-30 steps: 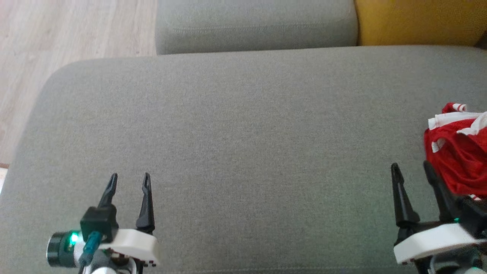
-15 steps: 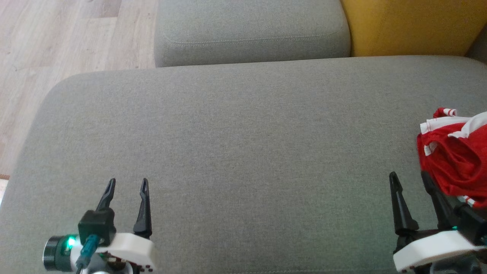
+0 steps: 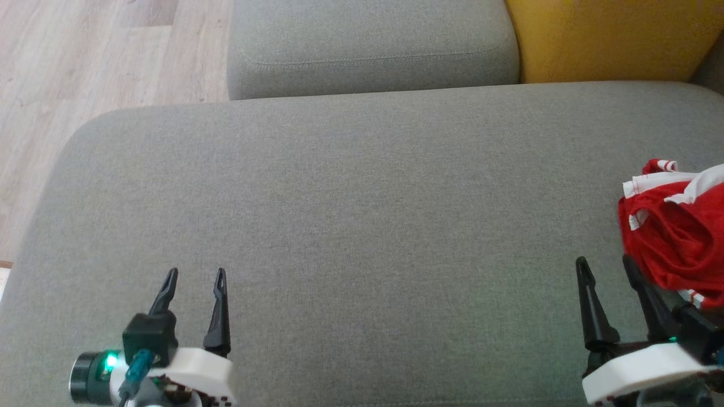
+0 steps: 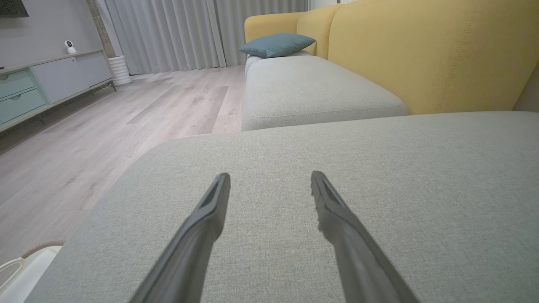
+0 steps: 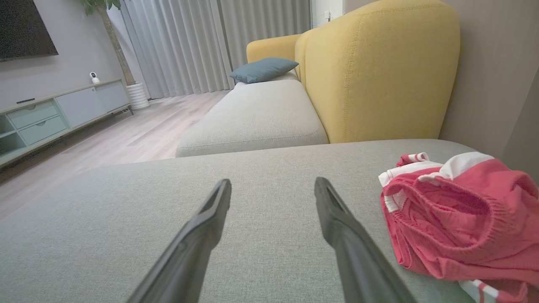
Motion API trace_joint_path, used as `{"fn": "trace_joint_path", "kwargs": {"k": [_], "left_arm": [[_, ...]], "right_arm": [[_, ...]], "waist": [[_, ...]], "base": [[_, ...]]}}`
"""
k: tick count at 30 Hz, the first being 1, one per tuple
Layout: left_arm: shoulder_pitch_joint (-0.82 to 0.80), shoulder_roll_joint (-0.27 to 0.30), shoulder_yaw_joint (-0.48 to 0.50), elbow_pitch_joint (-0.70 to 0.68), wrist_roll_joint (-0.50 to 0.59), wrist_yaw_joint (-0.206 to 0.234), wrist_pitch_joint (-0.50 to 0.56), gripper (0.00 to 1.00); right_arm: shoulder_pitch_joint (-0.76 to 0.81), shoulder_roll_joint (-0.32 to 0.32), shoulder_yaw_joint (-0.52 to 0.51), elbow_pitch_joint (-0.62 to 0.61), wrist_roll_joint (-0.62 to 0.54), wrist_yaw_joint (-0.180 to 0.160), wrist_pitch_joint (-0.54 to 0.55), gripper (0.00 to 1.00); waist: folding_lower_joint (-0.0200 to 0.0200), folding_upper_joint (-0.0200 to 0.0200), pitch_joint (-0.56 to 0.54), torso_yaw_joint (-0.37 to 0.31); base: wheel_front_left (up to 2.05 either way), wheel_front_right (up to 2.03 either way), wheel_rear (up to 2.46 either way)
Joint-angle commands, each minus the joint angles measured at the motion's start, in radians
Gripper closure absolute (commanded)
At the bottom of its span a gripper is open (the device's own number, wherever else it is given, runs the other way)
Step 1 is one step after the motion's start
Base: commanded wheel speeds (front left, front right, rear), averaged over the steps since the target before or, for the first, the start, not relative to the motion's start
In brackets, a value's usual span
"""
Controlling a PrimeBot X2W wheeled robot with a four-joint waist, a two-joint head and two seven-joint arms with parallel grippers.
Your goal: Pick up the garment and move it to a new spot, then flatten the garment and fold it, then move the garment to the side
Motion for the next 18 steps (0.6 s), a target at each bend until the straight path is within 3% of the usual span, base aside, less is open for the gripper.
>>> {"fn": "trace_joint_path", "kwargs": {"k": [1, 18], "left_arm": [[-0.035, 0.021, 0.041, -0.028, -0.003, 0.006, -0.002, 0.00], [-0.040, 0.024, 0.036, -0.026, -0.012, 0.015, -0.005, 0.00]], "right_arm": [[-0.034, -0.007, 0.024, -0.031, 0.008, -0.001, -0.006, 0.00], [-0.041, -0.007, 0.027, -0.027, 0.021, -0.001, -0.006, 0.00]], "waist": [[0.0001, -0.0001, 0.000, 0.000], [0.0001, -0.0001, -0.005, 0.002]], "base": [[0.00, 0.00, 0.00], [0.00, 0.00, 0.00]]}}
